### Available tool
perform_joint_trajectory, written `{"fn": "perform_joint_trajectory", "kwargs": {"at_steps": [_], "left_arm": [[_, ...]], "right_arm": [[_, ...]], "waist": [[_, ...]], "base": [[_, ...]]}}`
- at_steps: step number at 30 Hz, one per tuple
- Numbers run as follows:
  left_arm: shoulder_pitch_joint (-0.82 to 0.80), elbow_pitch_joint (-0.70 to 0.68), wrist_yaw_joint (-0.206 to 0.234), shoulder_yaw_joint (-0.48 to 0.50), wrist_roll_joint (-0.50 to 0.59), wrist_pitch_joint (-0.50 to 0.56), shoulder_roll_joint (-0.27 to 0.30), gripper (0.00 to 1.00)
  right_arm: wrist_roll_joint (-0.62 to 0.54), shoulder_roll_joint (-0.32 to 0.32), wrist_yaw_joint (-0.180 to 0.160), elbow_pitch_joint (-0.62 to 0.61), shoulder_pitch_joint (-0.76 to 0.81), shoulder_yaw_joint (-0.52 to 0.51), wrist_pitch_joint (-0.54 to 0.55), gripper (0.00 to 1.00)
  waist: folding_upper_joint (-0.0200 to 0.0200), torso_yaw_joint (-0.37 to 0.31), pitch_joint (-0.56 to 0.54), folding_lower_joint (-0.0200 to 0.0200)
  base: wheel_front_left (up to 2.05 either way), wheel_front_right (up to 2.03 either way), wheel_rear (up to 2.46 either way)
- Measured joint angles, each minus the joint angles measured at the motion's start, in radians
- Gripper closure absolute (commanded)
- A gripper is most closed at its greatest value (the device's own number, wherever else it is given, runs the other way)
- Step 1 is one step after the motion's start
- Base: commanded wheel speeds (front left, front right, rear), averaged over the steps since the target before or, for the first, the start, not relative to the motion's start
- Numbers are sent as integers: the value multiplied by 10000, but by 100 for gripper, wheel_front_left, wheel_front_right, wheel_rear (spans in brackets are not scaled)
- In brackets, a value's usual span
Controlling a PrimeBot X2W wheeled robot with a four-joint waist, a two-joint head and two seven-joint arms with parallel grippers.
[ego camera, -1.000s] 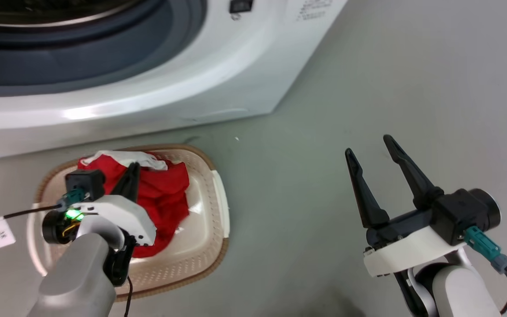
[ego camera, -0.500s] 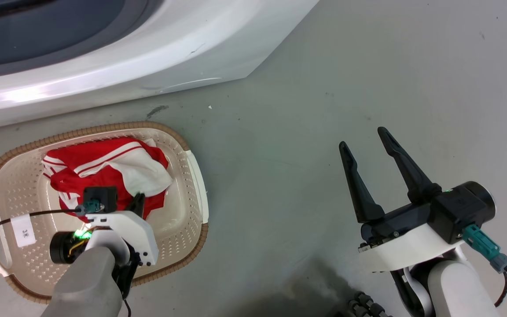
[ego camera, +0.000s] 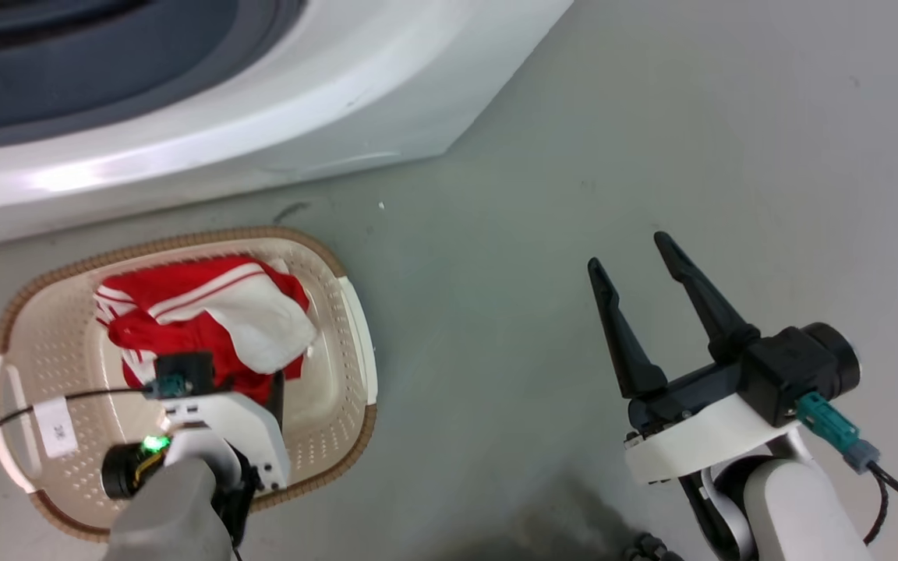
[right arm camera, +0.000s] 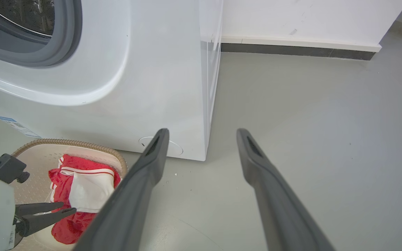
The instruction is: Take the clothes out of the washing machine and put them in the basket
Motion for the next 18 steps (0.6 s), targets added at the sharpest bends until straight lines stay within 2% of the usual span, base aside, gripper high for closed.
{"fn": "perform_joint_trajectory", "kwargs": {"at_steps": [2,8,17,18], "left_arm": [[595,38,-4,125,-157,-21,-267,0],[1260,-882,180,640,-132,-40,-412,0],[2604,-2729,426,1457,809,-52,-545,0],[2995,-3498,500,1806,1237,-52,-577,0]], "right_arm": [[-69,0,-2,280,75,29,63,0],[-215,2,-2,522,407,-215,255,0],[-464,2,0,803,966,-667,658,0],[-485,4,0,853,1199,-867,708,0]], "waist": [[0,50,-747,-1],[0,312,-2058,-1],[0,1188,-3861,-3],[0,1546,-4347,-3]], "base": [[0,0,0],[0,0,0],[0,0,0],[0,0,0]]}}
